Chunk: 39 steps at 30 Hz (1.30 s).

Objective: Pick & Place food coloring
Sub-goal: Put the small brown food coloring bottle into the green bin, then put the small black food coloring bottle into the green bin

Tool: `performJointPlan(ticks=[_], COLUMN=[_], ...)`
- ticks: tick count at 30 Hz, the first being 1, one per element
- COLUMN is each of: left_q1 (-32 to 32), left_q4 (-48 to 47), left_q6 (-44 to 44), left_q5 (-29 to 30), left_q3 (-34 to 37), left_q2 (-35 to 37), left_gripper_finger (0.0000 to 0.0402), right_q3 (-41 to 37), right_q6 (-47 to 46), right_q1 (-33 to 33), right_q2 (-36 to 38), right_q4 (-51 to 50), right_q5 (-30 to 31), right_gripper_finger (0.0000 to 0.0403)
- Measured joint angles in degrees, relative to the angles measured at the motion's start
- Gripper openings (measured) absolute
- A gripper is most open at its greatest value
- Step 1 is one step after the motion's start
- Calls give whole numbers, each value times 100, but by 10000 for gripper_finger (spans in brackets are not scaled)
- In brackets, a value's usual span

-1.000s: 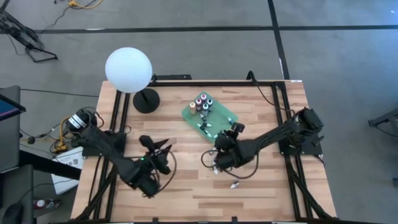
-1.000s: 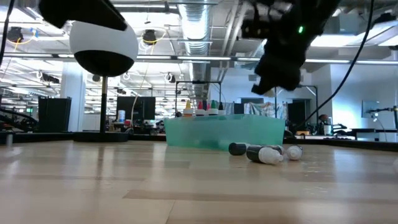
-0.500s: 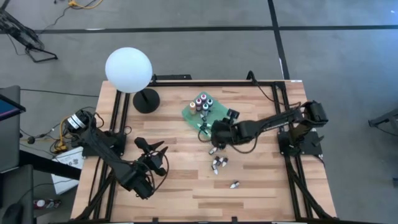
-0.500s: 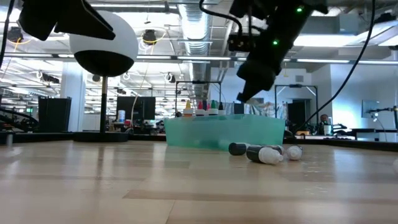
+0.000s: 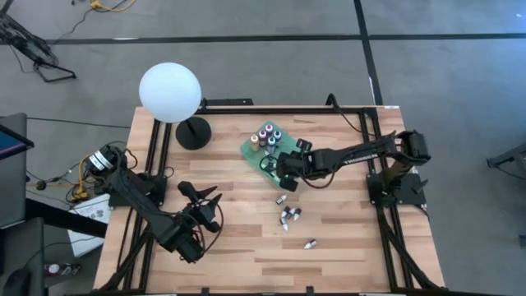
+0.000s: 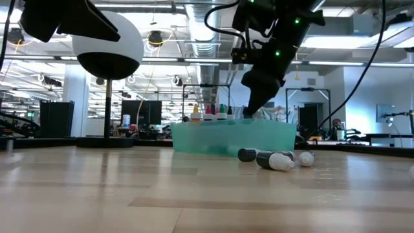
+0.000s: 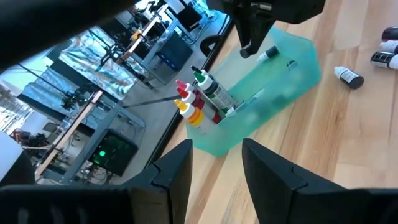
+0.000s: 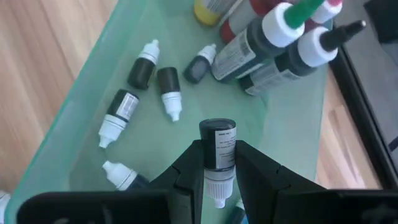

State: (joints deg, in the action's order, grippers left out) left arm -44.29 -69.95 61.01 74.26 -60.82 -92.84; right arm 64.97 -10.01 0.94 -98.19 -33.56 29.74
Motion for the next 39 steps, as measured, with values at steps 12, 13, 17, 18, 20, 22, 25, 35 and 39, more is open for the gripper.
performJointPlan(ticks=[12, 13, 17, 18, 20, 22, 25, 35, 39], left_q1=[0, 2, 31, 61, 158, 268, 458, 1196, 1507], left_q4=[32, 46, 194, 322, 721, 1241, 2107, 4889, 5828], left_q6=[-7, -11, -34, -141, -557, -1155, -2211, -5114, -5947], left_q5=[-4, -4, -2, -2, 0, -4, -192, -1544, -2462], left_q3=[-2, -2, -2, -2, -2, -2, -2, 161, 228], left_q2=[0, 0, 0, 0, 0, 0, 0, 2, 2], left_gripper_finger=[134, 134, 134, 134, 132, 128, 122, 111, 111], right_q3=[0, 0, 0, 0, 0, 0, 0, 0, 0], right_q6=[-254, -242, -206, -195, -193, -198, -309, -1762, -2349], right_q1=[-150, -150, -63, -18, 113, 275, 617, 2059, 2671], right_q2=[0, 0, 1, 17, 93, 241, 527, 1624, 1767], right_q4=[-27, -27, -28, -45, -110, -230, -483, -1978, -2338], right_q5=[-136, -136, -124, -124, -126, -61, 332, 1737, 2111], right_gripper_finger=[148, 155, 175, 178, 180, 181, 177, 166, 167])
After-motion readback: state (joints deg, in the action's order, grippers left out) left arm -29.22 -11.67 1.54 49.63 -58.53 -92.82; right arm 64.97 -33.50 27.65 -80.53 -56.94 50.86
